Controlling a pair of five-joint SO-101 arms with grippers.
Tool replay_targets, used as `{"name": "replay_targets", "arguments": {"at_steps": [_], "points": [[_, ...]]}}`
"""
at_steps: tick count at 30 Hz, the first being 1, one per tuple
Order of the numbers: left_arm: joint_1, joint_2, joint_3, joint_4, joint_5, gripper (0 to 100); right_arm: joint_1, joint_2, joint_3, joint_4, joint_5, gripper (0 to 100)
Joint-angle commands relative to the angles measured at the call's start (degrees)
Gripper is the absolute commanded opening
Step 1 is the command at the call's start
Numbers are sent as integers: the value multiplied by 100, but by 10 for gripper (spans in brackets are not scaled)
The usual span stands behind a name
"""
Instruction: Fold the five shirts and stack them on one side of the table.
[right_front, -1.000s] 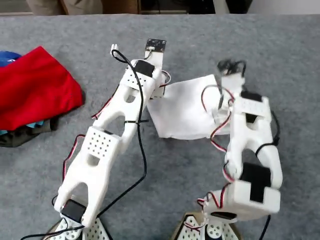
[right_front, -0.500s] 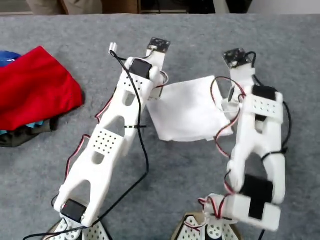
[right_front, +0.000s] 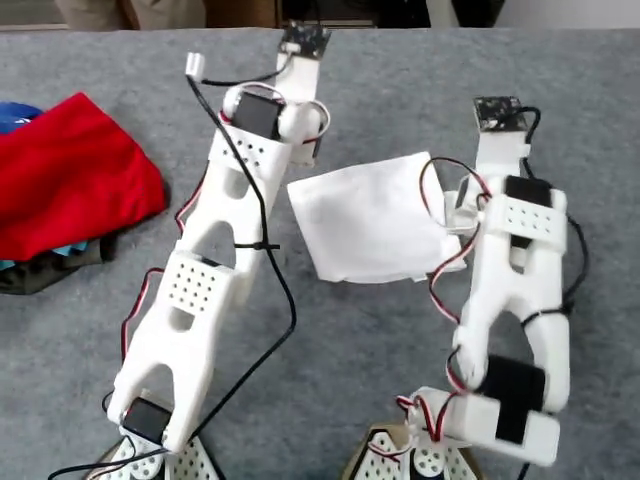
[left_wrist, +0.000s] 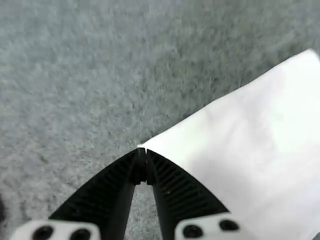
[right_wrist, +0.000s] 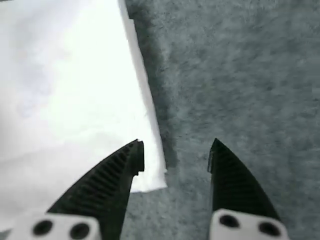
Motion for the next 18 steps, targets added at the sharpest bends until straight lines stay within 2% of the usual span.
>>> {"name": "replay_targets", "arguments": {"at_steps": [1, 6, 13, 16, 18], "points": [[-132, -734, 132, 105, -26, 18, -224, 497, -48, -264, -290, 227], [-44, -1974, 2119, 105, -18, 18, -365, 1508, -549, -255, -422, 225], [0, -4558, 5846, -35, -26, 18, -356, 2431, -1604, 651, -308, 224], [-457, -5323, 7736, -686, -62, 19, -365, 2774, -2053, 1020, 88, 222], [-941, -5719, 9099, -1371, -62, 19, -374, 3037, -2378, 1275, 167, 186]]}}
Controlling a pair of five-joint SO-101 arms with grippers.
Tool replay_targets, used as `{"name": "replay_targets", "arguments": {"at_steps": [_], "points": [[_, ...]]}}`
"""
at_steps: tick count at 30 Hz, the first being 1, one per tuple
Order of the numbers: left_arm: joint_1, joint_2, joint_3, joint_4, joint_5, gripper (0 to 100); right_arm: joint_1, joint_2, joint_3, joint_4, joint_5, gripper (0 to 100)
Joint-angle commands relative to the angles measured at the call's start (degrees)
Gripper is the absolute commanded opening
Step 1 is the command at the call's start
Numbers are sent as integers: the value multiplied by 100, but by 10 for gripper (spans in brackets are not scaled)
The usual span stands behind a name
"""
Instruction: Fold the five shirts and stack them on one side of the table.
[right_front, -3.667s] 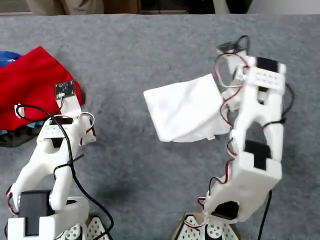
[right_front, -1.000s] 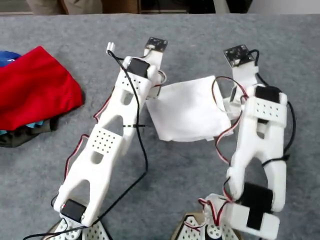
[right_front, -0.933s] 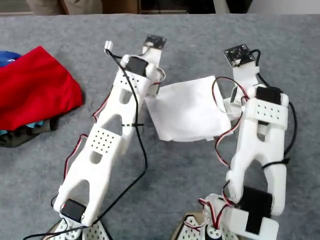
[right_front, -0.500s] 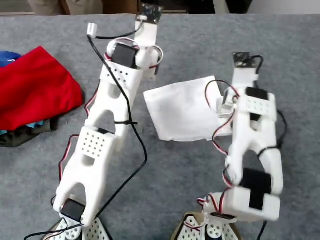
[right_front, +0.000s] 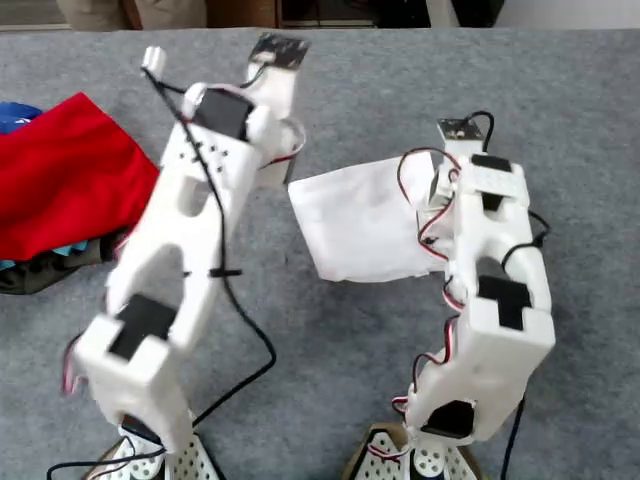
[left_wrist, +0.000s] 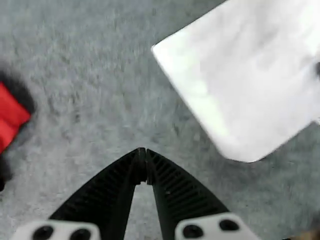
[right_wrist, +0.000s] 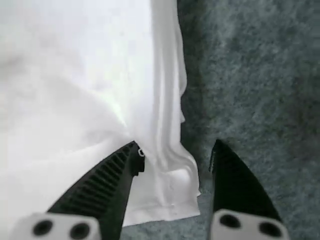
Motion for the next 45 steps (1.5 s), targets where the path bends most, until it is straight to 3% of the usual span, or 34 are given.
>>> {"name": "replay_targets", "arguments": {"at_steps": [1, 5, 10, 17, 30, 37, 45], "points": [[-853, -936, 2734, -1187, -44, 19, -57, 391, -620, 440, 176, 154], [-1741, -1473, 5363, -2989, -457, 19, -48, 954, -1411, 1029, 220, 9], [-2382, -2185, 7367, -4352, -844, 19, -48, 1648, -2475, 1890, 668, 0], [-2673, -2949, 7991, -4571, -800, 19, -22, 2018, -3644, 2453, 668, 0], [-2655, -2914, 8009, -4782, -756, 19, 180, 2062, -5481, 2567, 1002, 0], [-2646, -2923, 8009, -4782, -475, 19, 567, 2062, -5912, 2207, 1116, 0], [-2637, -2923, 7991, -4782, -475, 19, 242, 2062, -5525, 2268, 1064, 0]]}}
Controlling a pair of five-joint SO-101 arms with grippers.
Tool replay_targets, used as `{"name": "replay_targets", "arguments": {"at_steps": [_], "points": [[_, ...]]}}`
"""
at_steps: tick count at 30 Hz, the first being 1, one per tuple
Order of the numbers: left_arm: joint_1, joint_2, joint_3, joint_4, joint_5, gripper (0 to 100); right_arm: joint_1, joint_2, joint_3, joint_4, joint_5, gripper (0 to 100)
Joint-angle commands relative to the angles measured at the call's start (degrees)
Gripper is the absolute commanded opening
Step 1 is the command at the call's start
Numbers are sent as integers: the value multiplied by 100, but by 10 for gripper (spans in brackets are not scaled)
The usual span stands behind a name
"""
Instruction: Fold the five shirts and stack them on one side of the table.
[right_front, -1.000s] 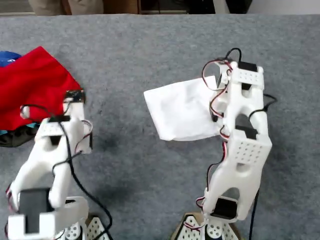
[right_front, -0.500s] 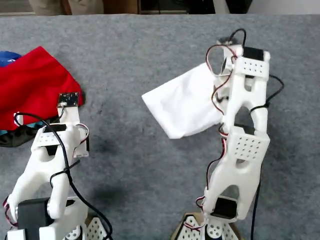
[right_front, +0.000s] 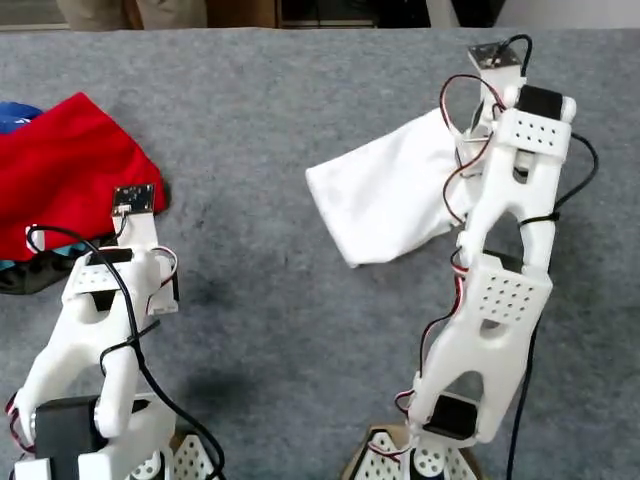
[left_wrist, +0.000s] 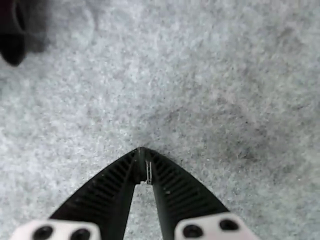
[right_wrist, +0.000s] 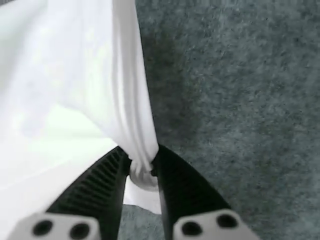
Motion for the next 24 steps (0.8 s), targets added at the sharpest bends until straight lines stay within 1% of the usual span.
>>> {"name": "replay_targets", "arguments": {"at_steps": [1, 5, 8, 12, 15, 19, 24], "points": [[-26, -101, -35, -62, 97, 19, -312, -31, 119, -35, -18, 0], [-26, -101, -44, -62, 97, 19, -769, -40, 198, 273, -53, 0], [-26, -101, -53, -62, 97, 19, -1086, -66, 171, 492, -360, 0], [-26, -101, -53, -62, 97, 19, -1376, -57, 180, 686, -563, 0], [-26, -101, -53, -62, 79, 19, -1332, -31, 215, 686, -624, 0], [-26, -101, -53, -62, 62, 19, -1059, -40, 215, 712, -624, 0], [-26, -101, -53, -62, 53, 19, -804, -31, 224, 1037, -598, 0]]}}
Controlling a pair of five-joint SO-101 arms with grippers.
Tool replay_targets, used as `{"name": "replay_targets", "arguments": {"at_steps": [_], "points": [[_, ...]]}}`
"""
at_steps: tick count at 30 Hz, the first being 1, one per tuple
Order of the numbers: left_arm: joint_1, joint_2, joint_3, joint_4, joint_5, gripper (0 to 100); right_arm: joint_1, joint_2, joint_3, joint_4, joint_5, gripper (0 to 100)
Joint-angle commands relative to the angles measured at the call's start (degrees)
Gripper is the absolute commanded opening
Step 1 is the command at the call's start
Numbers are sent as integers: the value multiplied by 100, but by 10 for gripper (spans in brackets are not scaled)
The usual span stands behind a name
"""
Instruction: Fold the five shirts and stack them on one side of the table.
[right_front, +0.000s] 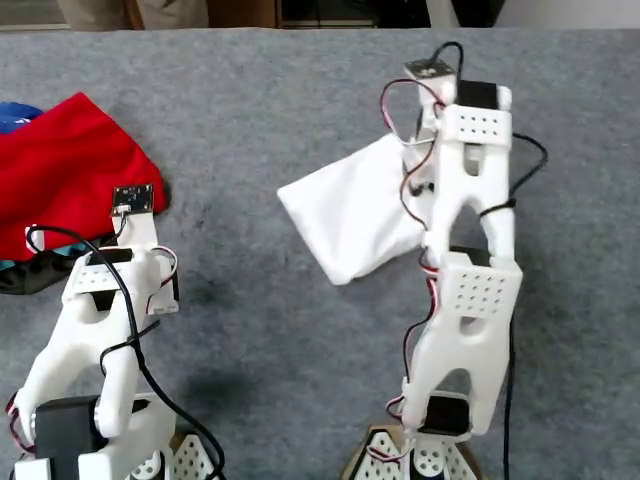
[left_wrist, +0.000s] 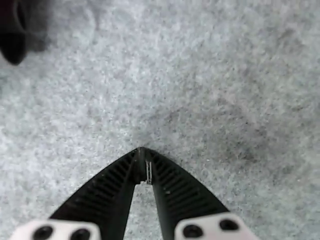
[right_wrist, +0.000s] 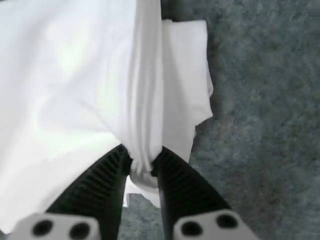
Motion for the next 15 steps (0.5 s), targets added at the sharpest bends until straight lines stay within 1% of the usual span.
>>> {"name": "replay_targets", "arguments": {"at_steps": [1, 6, 12, 13, 15], "points": [[-26, -101, -53, -62, 0, 19, 198, -31, 4, 193, -26, 0], [-26, -101, -62, -62, 0, 19, 356, -22, 277, 123, -18, 0], [-26, -101, -53, -62, 0, 19, 347, -13, 936, -334, -44, 2], [-26, -101, -53, -62, 0, 19, 356, -13, 1007, -369, -44, 5], [-26, -101, -53, -62, 0, 19, 356, -13, 1086, -440, -53, 42]]}}
